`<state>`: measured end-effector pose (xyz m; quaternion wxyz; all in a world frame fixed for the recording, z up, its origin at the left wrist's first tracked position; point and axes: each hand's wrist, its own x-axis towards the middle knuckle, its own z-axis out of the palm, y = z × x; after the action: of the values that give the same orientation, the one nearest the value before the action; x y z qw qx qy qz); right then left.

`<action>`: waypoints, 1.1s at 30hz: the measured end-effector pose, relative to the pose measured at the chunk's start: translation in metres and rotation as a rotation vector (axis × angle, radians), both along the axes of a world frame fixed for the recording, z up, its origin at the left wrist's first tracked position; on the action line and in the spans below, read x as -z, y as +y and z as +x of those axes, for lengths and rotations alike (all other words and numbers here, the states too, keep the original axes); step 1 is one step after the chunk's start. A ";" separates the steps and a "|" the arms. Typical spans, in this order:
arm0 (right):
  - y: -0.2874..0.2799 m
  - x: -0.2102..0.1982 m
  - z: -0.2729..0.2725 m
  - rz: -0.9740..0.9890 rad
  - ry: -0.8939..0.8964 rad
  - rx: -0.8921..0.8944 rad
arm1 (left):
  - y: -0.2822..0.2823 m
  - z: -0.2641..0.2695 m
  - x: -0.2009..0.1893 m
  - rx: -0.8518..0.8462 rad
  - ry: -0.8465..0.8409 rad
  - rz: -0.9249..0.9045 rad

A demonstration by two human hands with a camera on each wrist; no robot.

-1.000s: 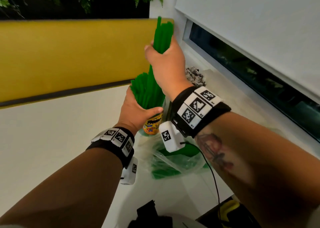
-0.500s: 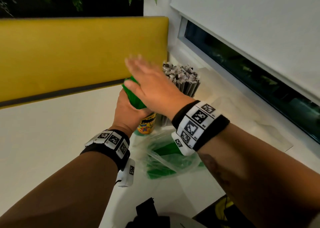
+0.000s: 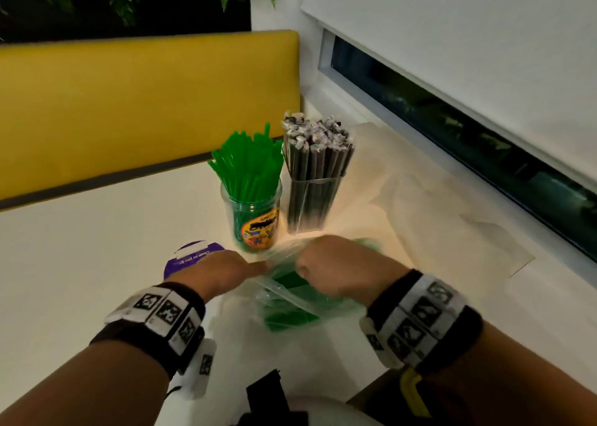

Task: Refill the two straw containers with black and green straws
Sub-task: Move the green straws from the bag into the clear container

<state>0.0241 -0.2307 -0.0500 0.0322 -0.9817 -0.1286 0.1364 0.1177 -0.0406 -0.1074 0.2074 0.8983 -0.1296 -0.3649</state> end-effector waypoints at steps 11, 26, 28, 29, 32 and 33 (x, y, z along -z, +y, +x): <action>-0.009 0.094 -0.004 -0.007 -0.086 0.225 | -0.064 -0.012 0.033 0.101 -0.282 -0.136; -0.016 0.058 -0.020 0.171 -0.139 0.252 | -0.049 0.004 0.009 -0.086 0.005 -0.303; -0.018 0.053 -0.018 0.229 -0.117 0.283 | -0.046 0.007 0.011 -0.106 0.015 -0.302; -0.018 0.051 -0.017 0.249 -0.104 0.281 | -0.046 0.008 0.011 -0.110 0.020 -0.297; -0.016 0.048 -0.011 0.225 -0.045 0.232 | -0.045 0.007 0.012 -0.132 0.038 -0.330; -0.016 0.047 -0.010 0.188 -0.038 0.207 | -0.046 0.007 0.012 -0.142 0.042 -0.349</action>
<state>0.0145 -0.2470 -0.0971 0.1353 -0.9848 -0.0395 0.1014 0.1245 -0.0866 -0.1196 0.3879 0.8478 -0.1225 -0.3402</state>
